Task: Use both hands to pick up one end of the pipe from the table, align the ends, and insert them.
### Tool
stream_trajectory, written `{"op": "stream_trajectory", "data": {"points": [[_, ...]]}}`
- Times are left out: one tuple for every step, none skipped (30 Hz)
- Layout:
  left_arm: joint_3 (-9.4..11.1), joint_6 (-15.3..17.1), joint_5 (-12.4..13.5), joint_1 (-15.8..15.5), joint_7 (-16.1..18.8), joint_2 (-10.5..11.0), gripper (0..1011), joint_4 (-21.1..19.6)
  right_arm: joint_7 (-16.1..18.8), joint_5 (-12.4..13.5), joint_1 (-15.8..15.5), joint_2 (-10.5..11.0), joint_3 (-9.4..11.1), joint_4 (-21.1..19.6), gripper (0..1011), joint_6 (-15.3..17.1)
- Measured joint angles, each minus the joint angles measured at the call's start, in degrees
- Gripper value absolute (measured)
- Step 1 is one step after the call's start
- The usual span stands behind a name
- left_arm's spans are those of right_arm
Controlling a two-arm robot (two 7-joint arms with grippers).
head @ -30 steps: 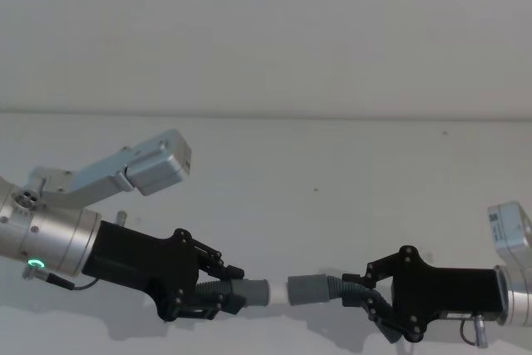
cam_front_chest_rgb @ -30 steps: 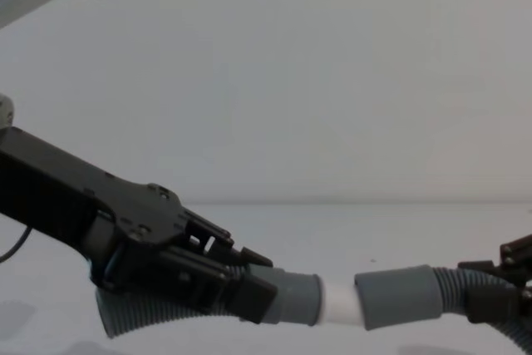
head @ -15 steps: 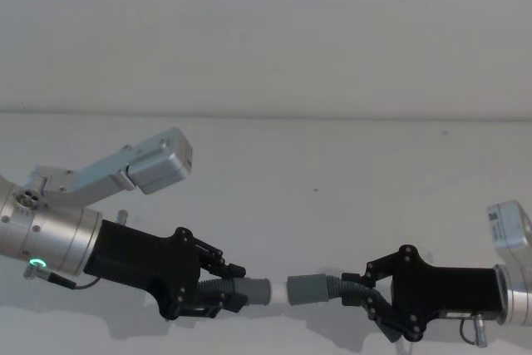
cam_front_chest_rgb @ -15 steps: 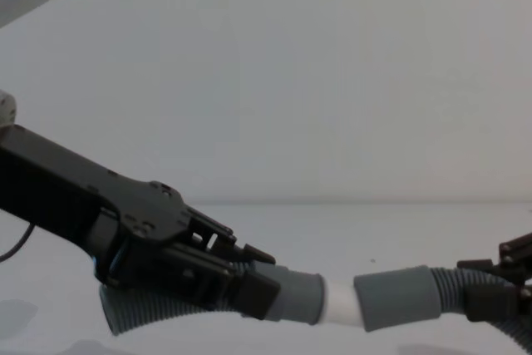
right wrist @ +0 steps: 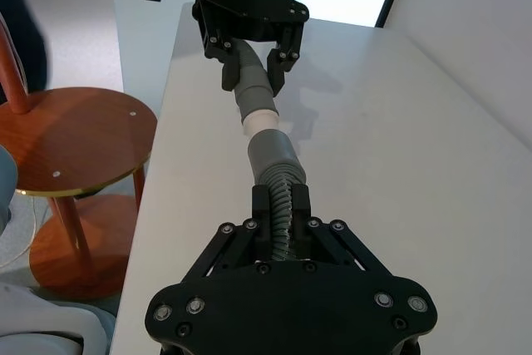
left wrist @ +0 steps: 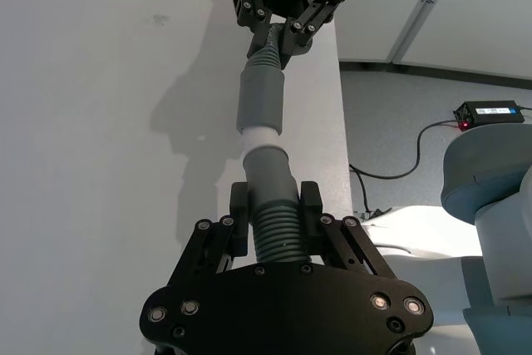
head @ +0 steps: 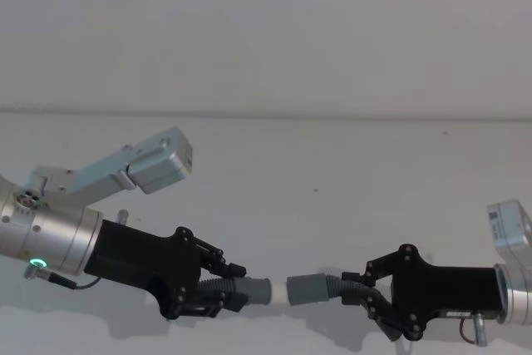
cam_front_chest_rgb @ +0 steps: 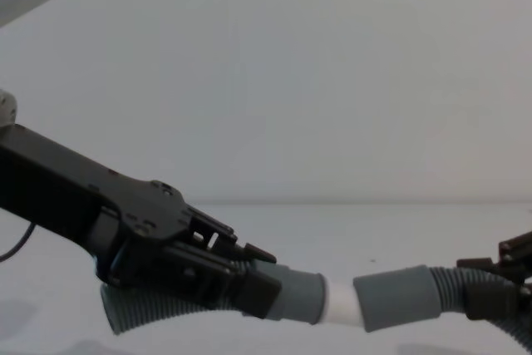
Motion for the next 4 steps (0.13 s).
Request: {"op": "stream_trajectory", "data": {"points": [[0.0, 0.0, 0.0, 0.0, 0.0, 0.0, 349, 0.0, 0.0, 0.0, 0.0, 0.0, 0.0, 0.0, 128, 0.0], [0.0, 0.0, 0.0, 0.0, 0.0, 0.0, 351, 0.0, 0.0, 0.0, 0.0, 0.0, 0.0, 0.0, 128, 0.0], [0.0, 0.0, 0.0, 0.0, 0.0, 0.0, 351, 0.0, 0.0, 0.0, 0.0, 0.0, 0.0, 0.0, 129, 0.0], [0.0, 0.0, 0.0, 0.0, 0.0, 0.0, 351, 0.0, 0.0, 0.0, 0.0, 0.0, 0.0, 0.0, 129, 0.0]]}}
